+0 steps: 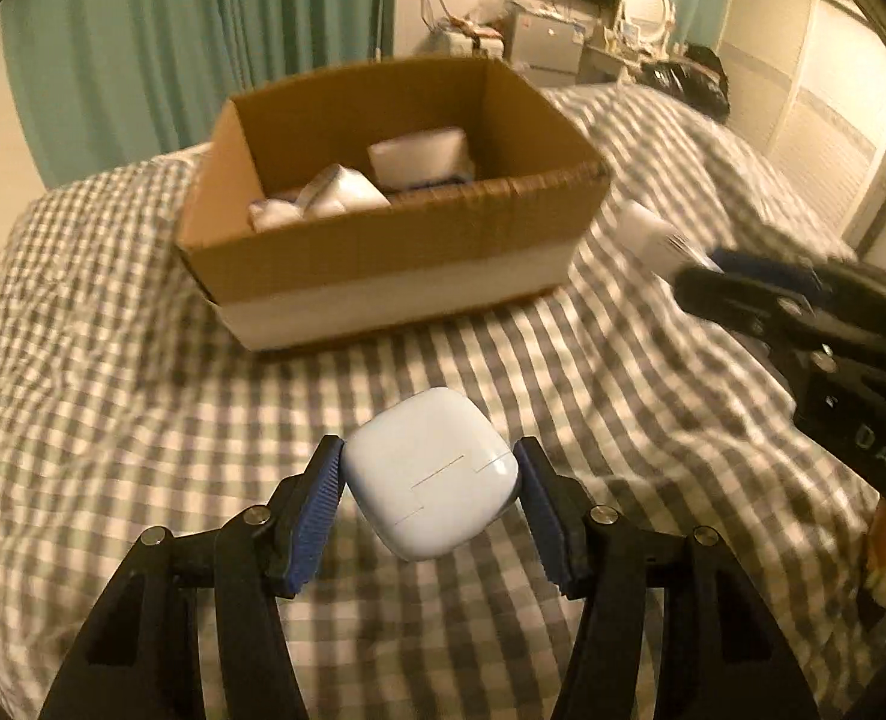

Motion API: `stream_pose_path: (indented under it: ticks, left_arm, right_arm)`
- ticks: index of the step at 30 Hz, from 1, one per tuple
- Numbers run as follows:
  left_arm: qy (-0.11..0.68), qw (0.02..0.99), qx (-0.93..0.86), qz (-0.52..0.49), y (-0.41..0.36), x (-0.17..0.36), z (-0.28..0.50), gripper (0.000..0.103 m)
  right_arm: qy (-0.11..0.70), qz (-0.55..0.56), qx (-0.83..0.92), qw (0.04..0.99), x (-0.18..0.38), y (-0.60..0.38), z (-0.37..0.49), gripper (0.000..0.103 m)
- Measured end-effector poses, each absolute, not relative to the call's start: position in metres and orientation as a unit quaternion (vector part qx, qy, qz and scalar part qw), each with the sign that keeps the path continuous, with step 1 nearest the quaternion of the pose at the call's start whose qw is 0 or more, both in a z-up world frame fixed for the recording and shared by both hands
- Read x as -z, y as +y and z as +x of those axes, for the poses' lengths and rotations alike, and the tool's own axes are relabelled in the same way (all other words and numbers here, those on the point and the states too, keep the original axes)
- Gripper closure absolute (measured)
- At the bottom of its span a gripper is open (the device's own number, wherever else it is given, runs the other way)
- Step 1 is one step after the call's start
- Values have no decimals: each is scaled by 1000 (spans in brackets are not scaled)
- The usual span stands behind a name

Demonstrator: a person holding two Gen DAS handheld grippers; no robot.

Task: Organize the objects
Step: 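Lower cream tube and earbud case into the box and open both grippers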

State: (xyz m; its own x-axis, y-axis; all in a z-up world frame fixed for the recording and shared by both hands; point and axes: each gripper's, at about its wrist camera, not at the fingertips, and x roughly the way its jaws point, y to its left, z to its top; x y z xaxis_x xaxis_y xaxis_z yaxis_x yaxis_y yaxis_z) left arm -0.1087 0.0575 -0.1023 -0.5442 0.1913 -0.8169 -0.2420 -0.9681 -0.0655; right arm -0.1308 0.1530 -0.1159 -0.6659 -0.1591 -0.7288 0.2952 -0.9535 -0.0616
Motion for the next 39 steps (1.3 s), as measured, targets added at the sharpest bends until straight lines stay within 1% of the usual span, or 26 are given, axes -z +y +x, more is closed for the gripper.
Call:
stream_pose_path:
  ticks: [6, 10, 14, 18, 21, 26, 31, 34, 39]
  left_arm:
    - [12, 111, -893, -435, 45, 64, -110, 44]
    - [13, 108, -904, -414, 37, 38, -123, 44]
    - [1, 114, -912, -394, 30, 16, -145, 44]
    - [2, 113, -915, -386, 28, 6, -175, 44]
    - [12, 113, -915, -386, 30, 11, -201, 44]
    - [37, 103, -910, -400, 36, 36, -246, 44]
    - [25, 106, -905, -411, 32, 61, -283, 44]
    - [33, 106, -900, -422, 35, 76, -298, 44]
    - [35, 126, -896, -424, 40, 87, -302, 44]
  right_arm:
    - [66, 373, 915, 139, 83, 158, -129, 79]
    - [70, 350, 923, 146, 61, 152, -139, 79]
    - [73, 340, 924, 158, 51, 143, -160, 79]
    - [76, 345, 921, 165, 51, 133, -195, 79]
    - [69, 353, 918, 167, 57, 127, -223, 79]
    - [63, 372, 911, 166, 78, 123, -267, 79]
    - [33, 384, 908, 163, 90, 128, -309, 79]
    - [15, 401, 900, 170, 100, 129, -326, 78]
    - [15, 406, 898, 169, 110, 127, -331, 78]
